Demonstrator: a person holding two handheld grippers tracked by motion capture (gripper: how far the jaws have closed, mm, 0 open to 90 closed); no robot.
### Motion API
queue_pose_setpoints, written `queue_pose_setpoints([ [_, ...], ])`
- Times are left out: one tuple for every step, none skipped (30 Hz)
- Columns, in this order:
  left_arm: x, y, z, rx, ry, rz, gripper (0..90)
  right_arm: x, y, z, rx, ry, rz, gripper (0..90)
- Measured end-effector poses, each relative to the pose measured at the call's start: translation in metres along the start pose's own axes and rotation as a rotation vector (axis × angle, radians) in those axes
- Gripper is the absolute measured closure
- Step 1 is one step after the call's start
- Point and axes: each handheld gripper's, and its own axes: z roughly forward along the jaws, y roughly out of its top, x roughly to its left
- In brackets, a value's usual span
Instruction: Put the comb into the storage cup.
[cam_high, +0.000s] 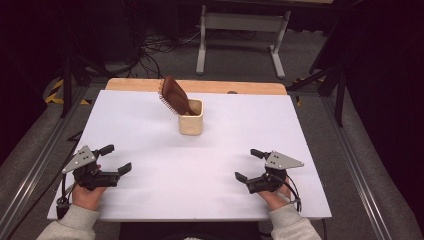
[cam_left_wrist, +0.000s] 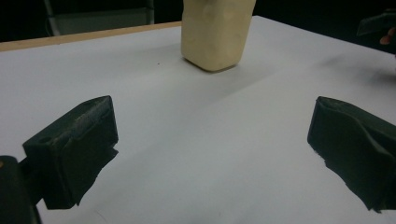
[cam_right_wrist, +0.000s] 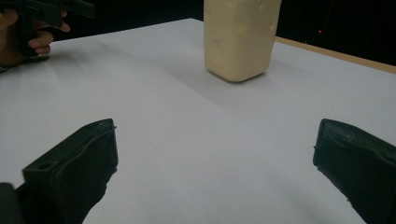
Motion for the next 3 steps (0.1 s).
queue_pose_setpoints([
  [0.0002, 0.0002, -0.0003, 0.003, 0.006, -0.004, 2.7, 0.0001, 0.0, 0.0003, 0.001, 0.0, 0.0, 0.7],
  [0.0005, 0.0003, -0.0006, 0.001, 0.004, -0.003, 2.8, 0.0001, -0.0001, 0.0005, 0.002, 0.001, 0.0, 0.7],
  [0.0004, 0.0003, -0.0006, -0.003, 0.006, 0.001, 3.1, 0.0002, 0.0, 0.0004, 0.001, 0.001, 0.001, 0.7],
])
